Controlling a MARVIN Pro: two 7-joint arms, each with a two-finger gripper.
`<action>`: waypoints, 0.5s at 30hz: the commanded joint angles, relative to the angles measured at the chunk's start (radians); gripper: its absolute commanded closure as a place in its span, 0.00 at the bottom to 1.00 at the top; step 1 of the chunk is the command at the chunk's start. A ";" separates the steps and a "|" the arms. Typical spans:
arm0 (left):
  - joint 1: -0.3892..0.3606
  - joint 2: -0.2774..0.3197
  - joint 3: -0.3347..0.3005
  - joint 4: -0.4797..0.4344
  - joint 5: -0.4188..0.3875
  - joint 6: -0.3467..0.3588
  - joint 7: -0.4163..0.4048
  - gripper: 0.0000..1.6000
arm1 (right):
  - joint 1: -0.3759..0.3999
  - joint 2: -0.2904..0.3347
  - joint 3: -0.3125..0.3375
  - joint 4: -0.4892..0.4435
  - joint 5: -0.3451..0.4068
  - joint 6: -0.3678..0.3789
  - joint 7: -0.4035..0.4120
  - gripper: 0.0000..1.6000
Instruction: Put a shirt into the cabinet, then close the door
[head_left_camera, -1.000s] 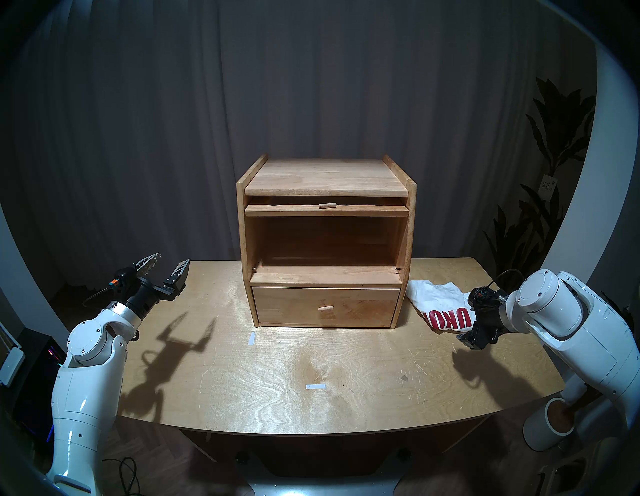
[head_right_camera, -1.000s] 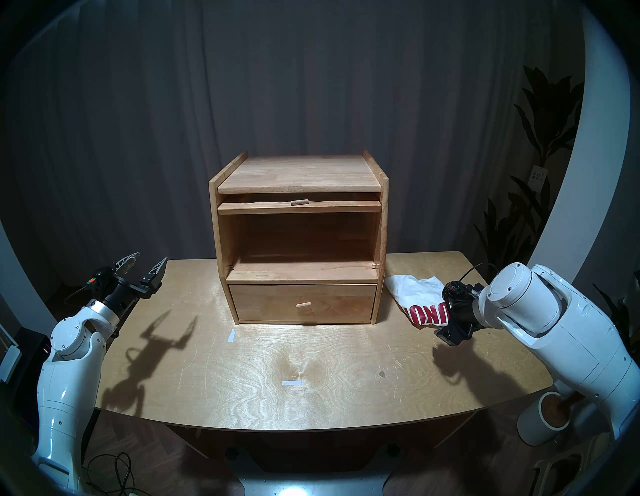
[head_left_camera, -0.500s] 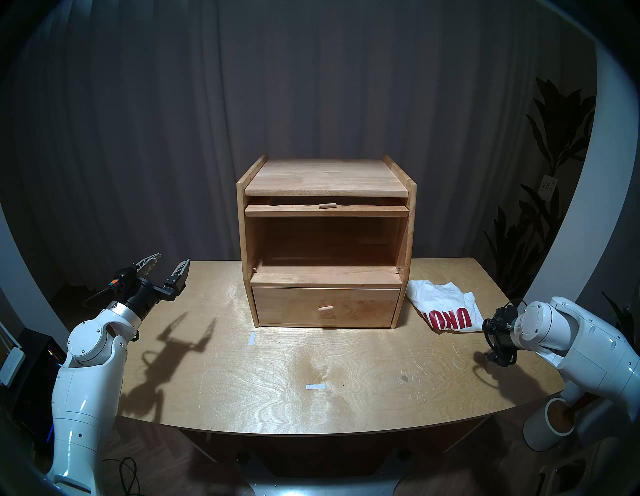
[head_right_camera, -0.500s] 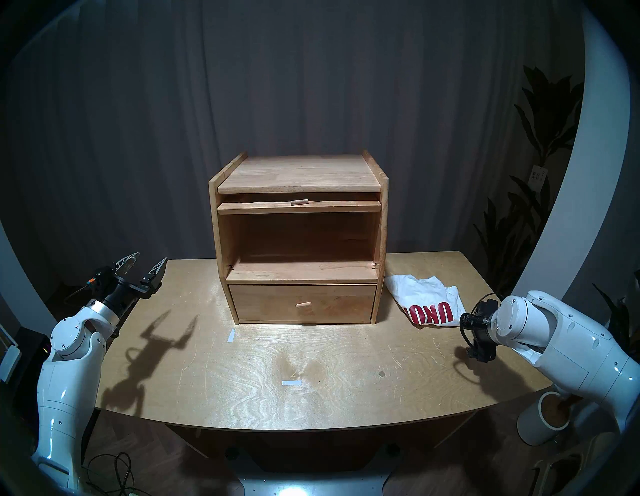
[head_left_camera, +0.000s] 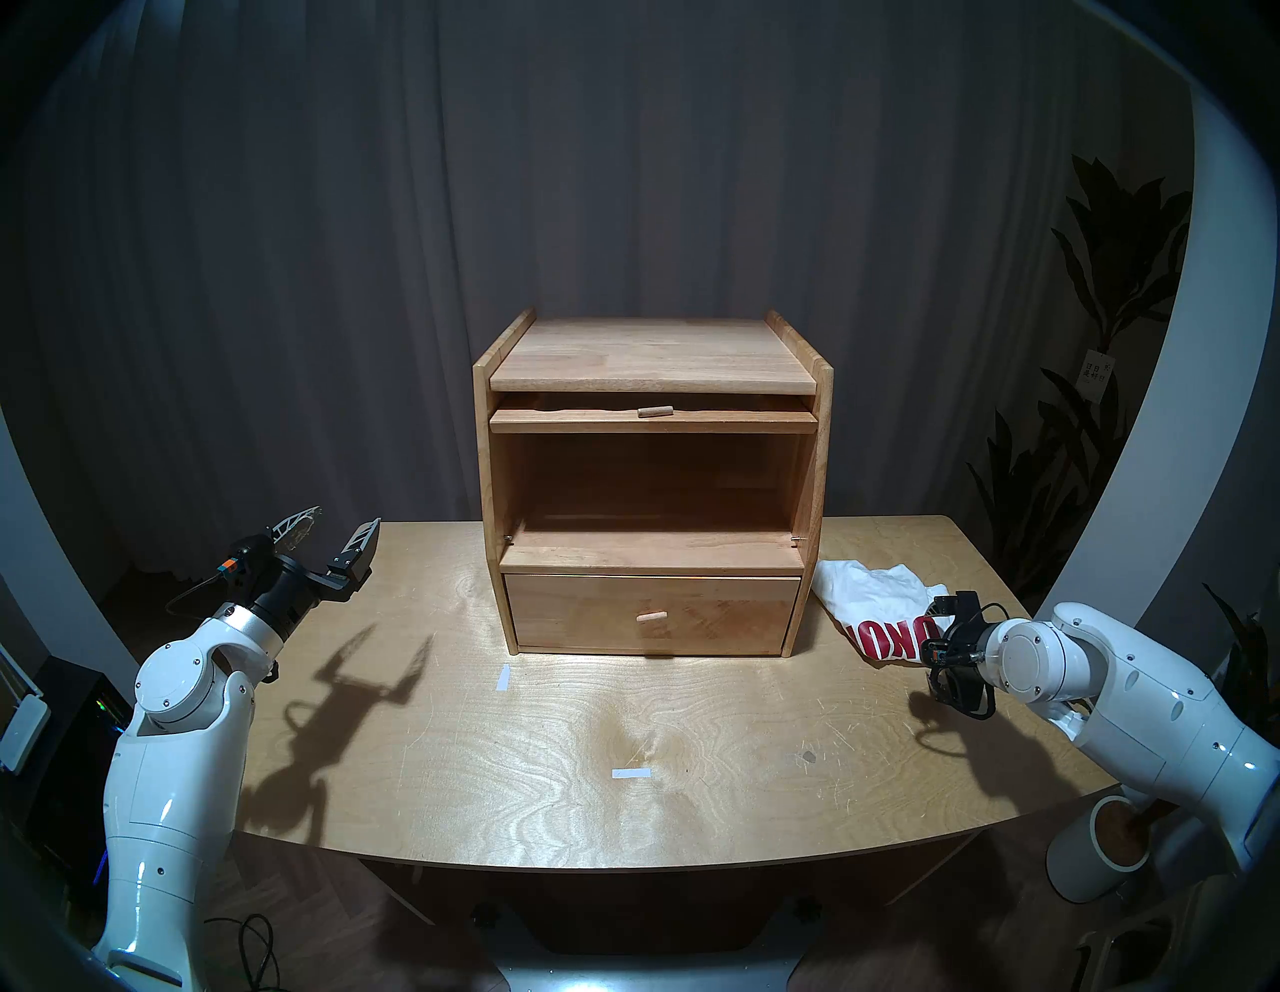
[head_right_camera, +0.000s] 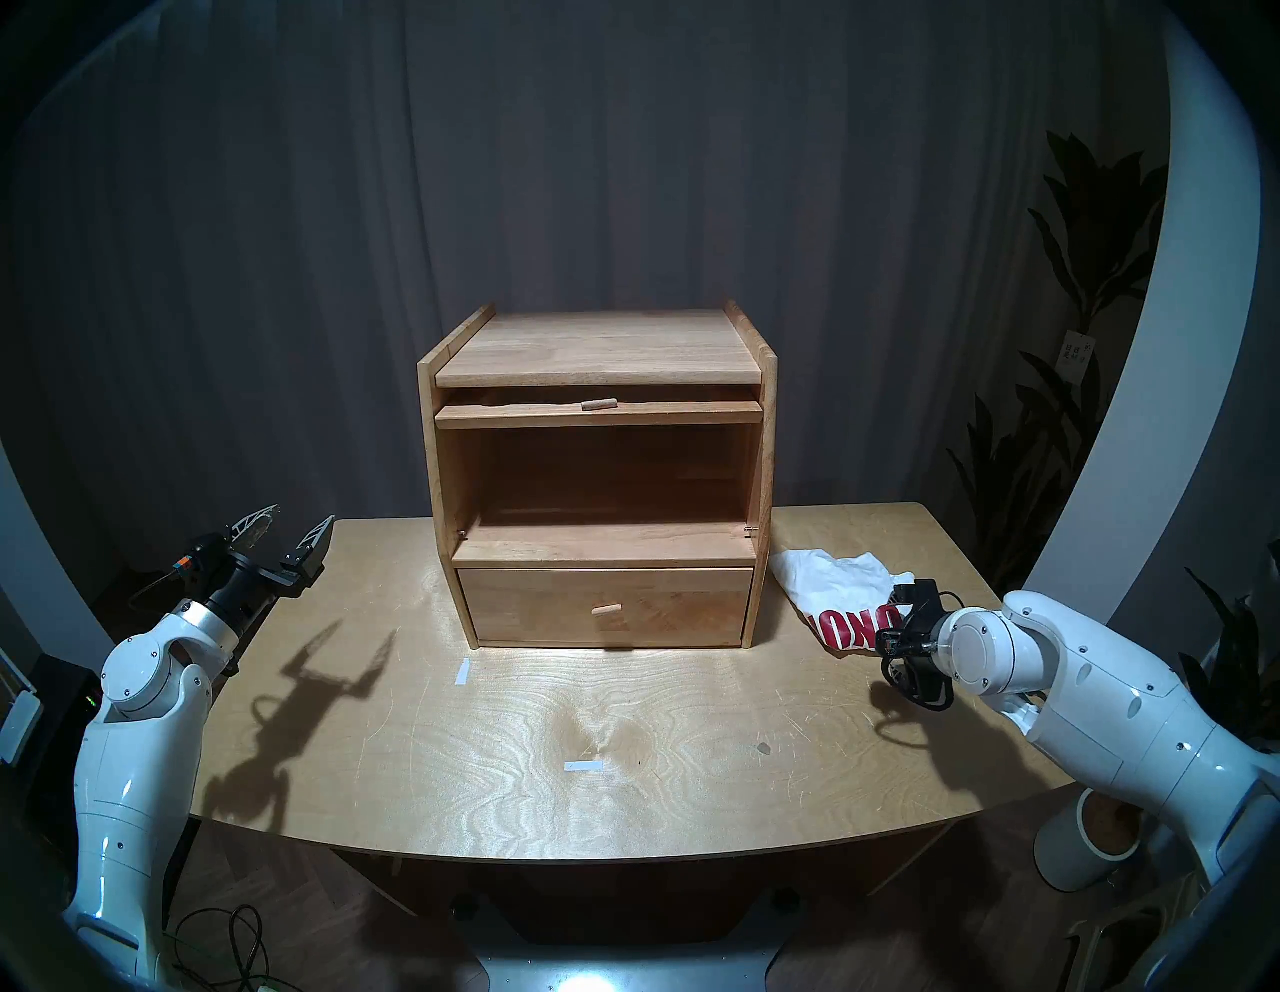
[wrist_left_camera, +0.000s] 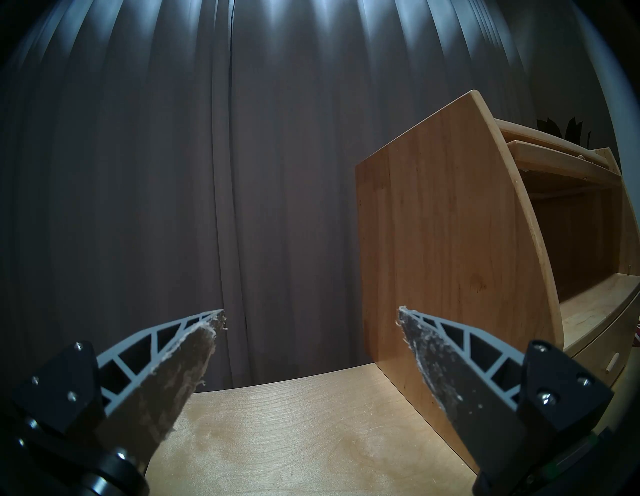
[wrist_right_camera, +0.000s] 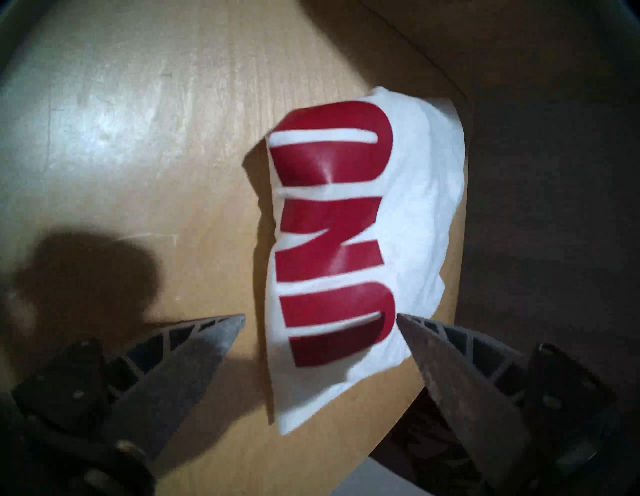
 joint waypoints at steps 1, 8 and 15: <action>-0.011 0.005 -0.003 -0.018 0.003 -0.005 0.003 0.00 | 0.094 -0.091 -0.057 0.103 -0.057 -0.095 0.005 0.00; -0.011 0.005 -0.003 -0.018 0.003 -0.005 0.003 0.00 | 0.107 -0.158 -0.048 0.221 -0.024 -0.107 -0.023 0.00; -0.010 0.004 -0.003 -0.020 0.004 -0.005 0.005 0.00 | 0.154 -0.203 -0.039 0.314 0.028 -0.137 -0.003 1.00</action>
